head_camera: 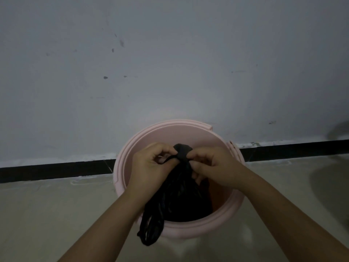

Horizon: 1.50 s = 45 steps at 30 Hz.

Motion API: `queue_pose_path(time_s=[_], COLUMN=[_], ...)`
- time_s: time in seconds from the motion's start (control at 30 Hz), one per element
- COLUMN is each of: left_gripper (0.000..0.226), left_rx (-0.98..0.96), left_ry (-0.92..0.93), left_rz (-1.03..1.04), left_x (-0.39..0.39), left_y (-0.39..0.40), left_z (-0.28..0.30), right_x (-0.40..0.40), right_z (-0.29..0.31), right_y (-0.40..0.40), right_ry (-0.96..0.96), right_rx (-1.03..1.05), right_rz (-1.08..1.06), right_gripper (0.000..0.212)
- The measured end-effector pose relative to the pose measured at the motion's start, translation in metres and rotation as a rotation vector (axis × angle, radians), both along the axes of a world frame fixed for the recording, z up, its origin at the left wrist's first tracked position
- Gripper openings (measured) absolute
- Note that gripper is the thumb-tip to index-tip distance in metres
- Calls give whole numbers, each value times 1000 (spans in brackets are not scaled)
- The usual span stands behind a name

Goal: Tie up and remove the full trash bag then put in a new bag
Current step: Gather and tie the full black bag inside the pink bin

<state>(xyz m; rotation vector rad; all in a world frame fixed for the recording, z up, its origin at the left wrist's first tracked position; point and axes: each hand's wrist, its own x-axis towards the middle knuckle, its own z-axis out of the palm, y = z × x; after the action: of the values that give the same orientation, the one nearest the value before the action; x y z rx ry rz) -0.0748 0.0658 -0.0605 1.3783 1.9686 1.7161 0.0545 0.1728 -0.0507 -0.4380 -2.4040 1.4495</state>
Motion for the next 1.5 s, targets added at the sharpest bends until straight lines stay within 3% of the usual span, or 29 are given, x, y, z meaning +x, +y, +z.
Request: queue_pose_path(time_s=[0.07,0.1,0.17,0.27,0.4,0.5,0.6,0.8,1.0,1.17,1.3,1.4,1.5], left_gripper=[19,11,14,17,28,27,30,33,26,20,28,21,11], left_rx=[-53,-97,-197,-299,-248,-193,-210,-310,-589,-832,-710,-618,-629], left_ry=[119,210,411,515,549,683,674,624,526,436,413,395,268], left_rz=[-30,-61,-115,-173,-168,-110,-82,-157,-104,-155,-119,-18,-145], left_x=[-2,-3,-6,-12,-21,-33,-43,-49,-59,-74,-61,-49,-50], left_y=[-1,-2,-5,-15,-31,-33,-35,-37,-38,-55,-53,-48,-52], left_z=[3,6,11,14,36,56,52,18,21,36,29,26,31], right_x=[0,1,2,2,0,4,12,12,-1,-8,-11,-9,-9], right_z=[2,1,-5,-5,17,42,44,-9,-14,-22,-26,-28,-29], right_y=[-2,0,-1,-1,11,27,41,36,31,31,24,22,22], right_ry=[53,78,88,75,158,231,184,68,9,-173,-301,-352,-408], right_rx=[284,486,770,935,1064,1064,1043,1024,1175,1106,969,847,788], right_rz=[-15,-24,-3,10,69,71,27,-90,-234,-233,-165,-173,-168], right_gripper=[16,17,29,33,34,52,52,22,28,31,27,32,21])
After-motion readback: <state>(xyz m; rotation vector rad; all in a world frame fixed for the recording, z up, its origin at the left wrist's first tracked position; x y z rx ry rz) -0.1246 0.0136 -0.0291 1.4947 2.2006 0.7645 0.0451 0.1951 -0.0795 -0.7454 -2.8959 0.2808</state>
